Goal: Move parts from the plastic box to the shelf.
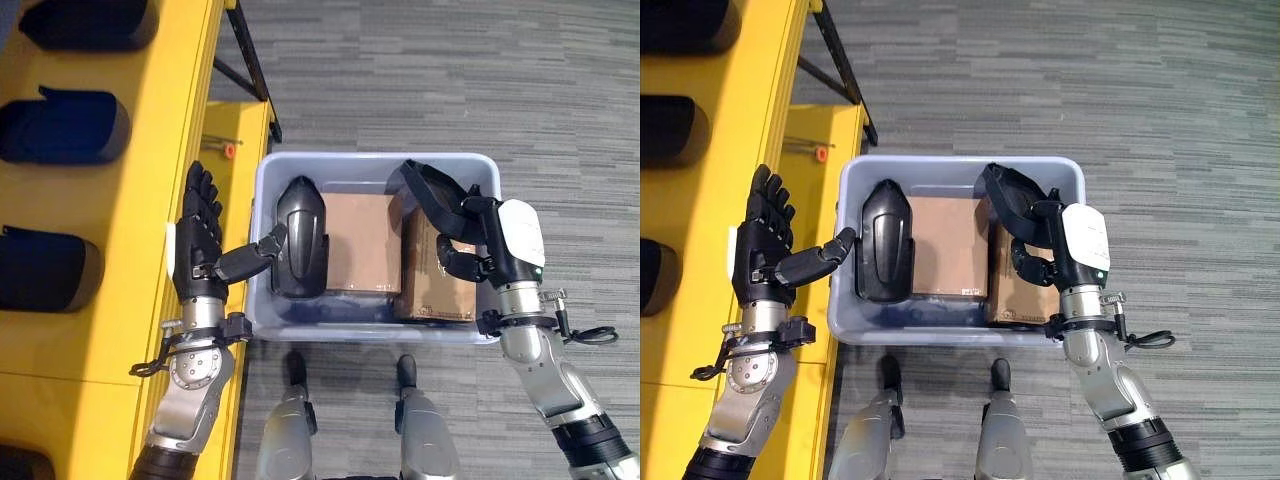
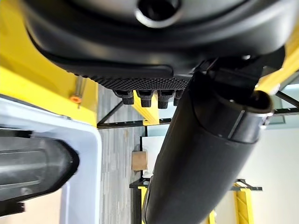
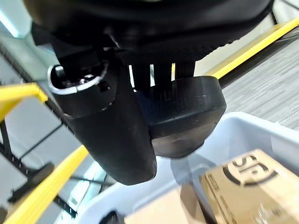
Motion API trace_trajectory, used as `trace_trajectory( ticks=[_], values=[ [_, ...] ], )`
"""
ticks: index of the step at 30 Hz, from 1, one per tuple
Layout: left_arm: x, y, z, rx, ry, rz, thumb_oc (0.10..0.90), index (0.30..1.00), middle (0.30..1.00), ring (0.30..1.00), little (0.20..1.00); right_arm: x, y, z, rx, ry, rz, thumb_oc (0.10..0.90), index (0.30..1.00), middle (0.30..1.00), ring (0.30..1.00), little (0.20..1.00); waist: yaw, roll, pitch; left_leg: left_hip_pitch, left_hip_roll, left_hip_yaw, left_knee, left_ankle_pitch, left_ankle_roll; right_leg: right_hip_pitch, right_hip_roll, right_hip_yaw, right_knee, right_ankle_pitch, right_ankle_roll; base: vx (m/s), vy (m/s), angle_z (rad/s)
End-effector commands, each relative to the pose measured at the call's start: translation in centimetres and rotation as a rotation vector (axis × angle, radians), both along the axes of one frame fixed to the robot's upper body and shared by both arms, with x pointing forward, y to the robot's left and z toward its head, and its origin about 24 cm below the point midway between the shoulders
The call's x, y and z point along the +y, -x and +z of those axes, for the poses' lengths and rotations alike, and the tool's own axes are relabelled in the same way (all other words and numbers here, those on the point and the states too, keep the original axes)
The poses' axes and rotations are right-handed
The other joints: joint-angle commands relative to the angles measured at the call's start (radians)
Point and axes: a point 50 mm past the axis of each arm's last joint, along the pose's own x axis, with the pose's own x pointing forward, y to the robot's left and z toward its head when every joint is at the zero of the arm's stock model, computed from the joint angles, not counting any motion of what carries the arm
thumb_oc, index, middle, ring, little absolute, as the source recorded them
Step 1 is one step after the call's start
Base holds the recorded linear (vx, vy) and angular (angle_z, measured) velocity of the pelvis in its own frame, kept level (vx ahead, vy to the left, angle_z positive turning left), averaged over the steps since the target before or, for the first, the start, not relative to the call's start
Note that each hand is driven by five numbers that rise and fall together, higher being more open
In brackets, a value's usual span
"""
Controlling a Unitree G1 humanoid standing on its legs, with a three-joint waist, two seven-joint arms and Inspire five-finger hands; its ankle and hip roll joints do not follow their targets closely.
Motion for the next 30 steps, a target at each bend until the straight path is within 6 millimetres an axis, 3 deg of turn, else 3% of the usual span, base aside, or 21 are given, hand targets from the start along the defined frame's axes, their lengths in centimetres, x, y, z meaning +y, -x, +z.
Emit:
trace_trajectory(
  ticks=[1,5,9,10,14,15,16,18,20,21,22,23,26,27,30],
  values=[
    [0.3,1.2,1.0,-0.084,-0.029,-0.041,0.900,1.000,1.000,1.000,1.000,1.2,1.3,3.5,-0.210,-0.063,0.133,0.400,0.300,0.300,0.300,0.300,-0.015,-0.014,-0.266,0.025,0.078,0.055,0.005,-0.002,-0.018,-0.009,0.009,0.057,0.046,-0.063,-0.010,0.10,-0.137,-0.43],
    [0.6,1.6,0.7,-0.076,-0.024,-0.024,0.900,1.000,1.000,1.000,1.000,0.7,2.0,3.4,-0.213,-0.084,0.128,0.400,0.300,0.300,0.300,0.300,-0.034,0.013,-0.323,0.093,0.107,0.079,-0.066,0.065,-0.035,0.015,0.039,0.075,0.058,-0.089,-0.020,0.05,-0.142,-0.30],
    [0.4,1.6,0.4,-0.062,-0.004,-0.023,0.900,1.000,1.000,1.000,1.000,0.5,2.2,3.5,-0.221,-0.065,0.122,0.400,0.300,0.300,0.300,0.300,-0.042,0.034,-0.333,0.109,0.135,0.075,-0.070,0.110,-0.045,0.013,0.071,0.080,0.107,-0.122,-0.044,-0.03,-0.168,-0.10],
    [0.4,1.8,-0.1,-0.039,-0.003,-0.017,0.900,1.000,1.000,1.000,1.000,0.8,2.3,3.9,-0.238,-0.051,0.139,0.400,0.300,0.300,0.300,0.300,-0.044,0.036,-0.330,0.118,0.153,0.069,-0.059,0.135,-0.046,0.013,0.094,0.082,0.153,-0.159,-0.065,-0.06,-0.252,-0.12],
    [0.6,2.3,-0.7,-0.008,-0.009,-0.002,0.900,1.000,1.000,1.000,1.000,1.8,2.4,4.9,-0.273,-0.035,0.209,0.400,0.300,0.300,0.300,0.300,-0.020,0.043,-0.322,0.105,0.210,0.044,-0.041,0.232,-0.058,-0.015,0.163,0.064,0.242,-0.206,-0.112,-0.08,-0.293,-0.06],
    [0.7,2.3,-0.7,-0.008,-0.008,-0.001,0.900,1.000,1.000,1.000,1.000,1.8,2.4,4.9,-0.274,-0.035,0.210,0.400,0.300,0.300,0.300,0.300,-0.023,0.044,-0.321,0.104,0.212,0.040,-0.043,0.235,-0.060,-0.017,0.165,0.061,0.245,-0.207,-0.114,-0.11,-0.353,-0.02],
    [0.7,2.6,-1.2,0.015,0.003,0.008,0.900,1.000,1.000,1.000,1.000,2.4,2.2,5.5,-0.289,-0.038,0.251,0.400,0.300,0.300,0.300,0.300,-0.003,0.041,-0.314,0.088,0.225,0.019,-0.064,0.287,-0.072,-0.015,0.184,0.035,0.242,-0.219,-0.124,-0.12,-0.331,0.02],
    [0.7,2.8,-1.8,0.042,0.012,0.013,0.900,1.000,1.000,1.000,1.000,2.6,2.1,5.8,-0.294,-0.029,0.264,0.400,0.300,0.300,0.300,0.300,0.010,0.036,-0.306,0.058,0.213,0.012,-0.087,0.315,-0.076,0.002,0.176,-0.005,0.223,-0.224,-0.129,-0.15,-0.359,0.34],
    [0.6,2.7,-2.3,0.068,0.006,-0.001,0.900,1.000,1.000,1.000,1.000,2.2,2.1,5.8,-0.292,-0.012,0.242,0.400,0.300,0.300,0.300,0.300,0.019,0.023,-0.291,0.008,0.166,0.045,-0.089,0.294,-0.069,0.042,0.149,-0.065,0.179,-0.221,-0.128,-0.13,-0.245,0.73],
    [0.6,2.7,-2.3,0.068,0.006,-0.002,0.900,1.000,1.000,1.000,1.000,2.2,2.1,5.8,-0.293,-0.012,0.242,0.400,0.300,0.300,0.300,0.300,0.019,0.026,-0.292,0.004,0.169,0.043,-0.087,0.295,-0.068,0.041,0.152,-0.067,0.175,-0.216,-0.129,-0.15,-0.231,1.08],
    [0.5,2.6,-2.6,0.084,0.000,-0.014,0.900,1.000,1.000,1.000,1.000,1.8,2.2,5.7,-0.296,-0.002,0.218,0.400,0.300,0.300,0.300,0.300,0.020,0.009,-0.279,-0.006,0.144,0.065,-0.071,0.259,-0.068,0.073,0.124,-0.108,0.129,-0.203,-0.125,-0.18,-0.197,1.08],
    [0.5,2.7,-2.5,0.079,-0.004,-0.022,0.900,1.000,1.000,1.000,1.000,1.7,2.4,5.8,-0.304,0.002,0.212,0.400,0.300,0.300,0.300,0.300,0.018,0.008,-0.279,-0.001,0.134,0.059,-0.055,0.235,-0.064,0.077,0.116,-0.119,0.105,-0.187,-0.124,-0.18,-0.197,0.91],
    [0.5,2.8,-2.3,0.069,-0.009,-0.030,0.900,1.000,1.000,1.000,1.000,1.3,2.7,5.5,-0.306,0.000,0.188,0.400,0.300,0.300,0.300,0.300,0.007,0.003,-0.290,0.012,0.131,0.061,-0.022,0.201,-0.061,0.086,0.095,-0.163,0.050,-0.153,-0.125,-0.19,-0.068,1.31],
    [0.4,2.8,-2.3,0.068,-0.005,-0.038,0.900,1.000,1.000,1.000,1.000,0.9,3.1,5.1,-0.298,-0.015,0.169,0.400,0.300,0.300,0.300,0.300,-0.005,-0.004,-0.301,0.051,0.143,0.076,0.030,0.166,-0.063,0.091,0.074,-0.210,0.020,-0.144,-0.129,-0.12,-0.054,0.94],
    [0.2,2.9,-2.4,0.067,0.004,-0.045,0.900,1.000,1.000,1.000,1.000,0.5,3.3,4.6,-0.289,-0.028,0.151,0.400,0.300,0.300,0.300,0.300,-0.019,-0.002,-0.316,0.100,0.156,0.068,0.061,0.147,-0.069,0.098,0.065,-0.251,-0.001,-0.131,-0.133,-0.12,-0.017,1.14]
  ],
)
